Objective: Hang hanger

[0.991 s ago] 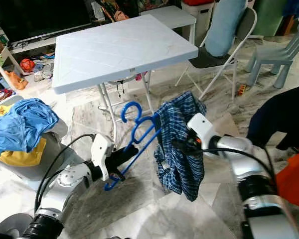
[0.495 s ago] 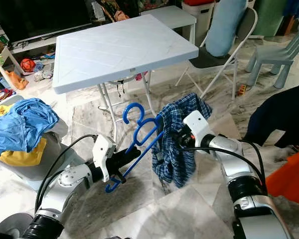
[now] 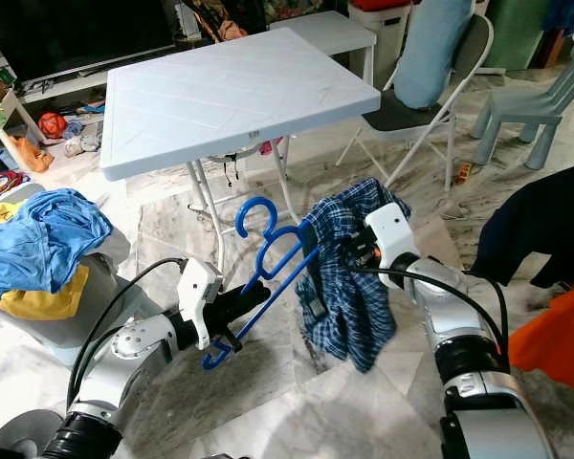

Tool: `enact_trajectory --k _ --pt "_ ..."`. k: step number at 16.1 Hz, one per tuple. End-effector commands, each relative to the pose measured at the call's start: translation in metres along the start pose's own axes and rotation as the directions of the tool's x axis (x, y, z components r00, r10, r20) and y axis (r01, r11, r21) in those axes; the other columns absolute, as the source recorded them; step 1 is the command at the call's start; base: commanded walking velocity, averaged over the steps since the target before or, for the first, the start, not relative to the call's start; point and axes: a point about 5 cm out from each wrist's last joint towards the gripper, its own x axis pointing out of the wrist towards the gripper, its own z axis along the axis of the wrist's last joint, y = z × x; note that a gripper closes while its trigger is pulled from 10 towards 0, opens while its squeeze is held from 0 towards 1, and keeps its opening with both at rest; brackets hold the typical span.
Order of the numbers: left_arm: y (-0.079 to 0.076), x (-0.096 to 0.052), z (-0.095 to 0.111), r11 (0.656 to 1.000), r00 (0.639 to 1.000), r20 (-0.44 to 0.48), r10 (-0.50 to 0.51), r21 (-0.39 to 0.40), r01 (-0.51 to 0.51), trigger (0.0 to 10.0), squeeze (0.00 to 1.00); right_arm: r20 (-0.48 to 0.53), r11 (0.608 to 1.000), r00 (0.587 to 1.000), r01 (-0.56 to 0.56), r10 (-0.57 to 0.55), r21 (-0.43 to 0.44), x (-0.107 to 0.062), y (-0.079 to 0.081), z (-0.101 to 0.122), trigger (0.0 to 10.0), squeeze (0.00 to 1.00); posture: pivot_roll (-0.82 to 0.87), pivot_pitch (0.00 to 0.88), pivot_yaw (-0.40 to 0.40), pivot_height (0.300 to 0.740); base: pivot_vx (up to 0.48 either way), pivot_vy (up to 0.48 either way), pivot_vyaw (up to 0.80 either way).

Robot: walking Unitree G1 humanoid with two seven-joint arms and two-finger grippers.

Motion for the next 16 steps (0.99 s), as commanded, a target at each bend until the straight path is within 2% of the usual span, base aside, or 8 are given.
enact_trajectory --k 1,6,8,9,12,14,15,16 --pt "0.005 -0.003 0.007 1.000 0.999 0.027 0.019 0.016 -0.019 0.0 0.00 0.025 0.999 1.000 0.010 -0.011 0.038 0.004 -0.001 0.007 0.0 0.00 -0.12 0.000 0.126 0.740 0.000 0.000 0.00" --pt "0.011 -0.008 -0.001 0.996 0.996 -0.016 0.088 0.038 -0.087 0.0 0.00 0.107 0.983 0.987 0.100 -0.118 0.157 0.002 -0.016 0.022 0.0 0.00 -0.12 0.000 0.126 0.740 0.000 0.000 0.00" --pt "0.010 -0.015 -0.009 0.996 0.996 -0.050 0.079 0.036 -0.077 0.0 0.00 0.200 0.951 0.948 0.198 -0.247 0.236 0.001 -0.028 0.044 0.0 0.00 -0.12 0.000 0.130 0.740 0.000 0.000 0.00" --pt "0.006 -0.019 -0.012 0.999 0.996 -0.078 0.045 0.033 -0.042 0.0 0.00 0.239 0.930 0.920 0.241 -0.309 0.278 0.000 -0.034 0.056 0.0 0.00 -0.11 0.000 0.128 0.740 0.000 0.000 0.00" --pt "-0.004 -0.025 -0.019 0.999 0.992 -0.128 -0.012 0.042 0.018 0.0 0.00 0.286 0.906 0.875 0.310 -0.391 0.288 0.002 -0.038 0.076 0.0 0.00 -0.10 0.000 0.123 0.740 0.000 0.000 0.00" --pt "-0.009 -0.030 -0.018 0.998 0.990 -0.134 -0.046 0.045 0.053 0.0 0.00 0.253 0.874 0.844 0.413 -0.473 0.258 0.001 -0.045 0.075 0.0 0.00 -0.10 0.000 0.118 0.740 0.000 0.000 0.00" --pt "-0.010 -0.035 -0.013 0.997 0.992 -0.119 -0.043 0.051 0.050 0.0 0.00 0.211 0.829 0.807 0.501 -0.551 0.247 -0.003 -0.054 0.070 0.0 0.00 -0.10 0.000 0.115 0.740 0.000 0.000 0.00" --pt "-0.008 -0.038 -0.010 0.998 0.994 -0.106 -0.023 0.057 0.029 0.0 0.00 0.183 0.804 0.788 0.545 -0.588 0.237 -0.006 -0.058 0.065 0.0 0.00 -0.10 0.000 0.113 0.740 0.000 0.000 0.00"
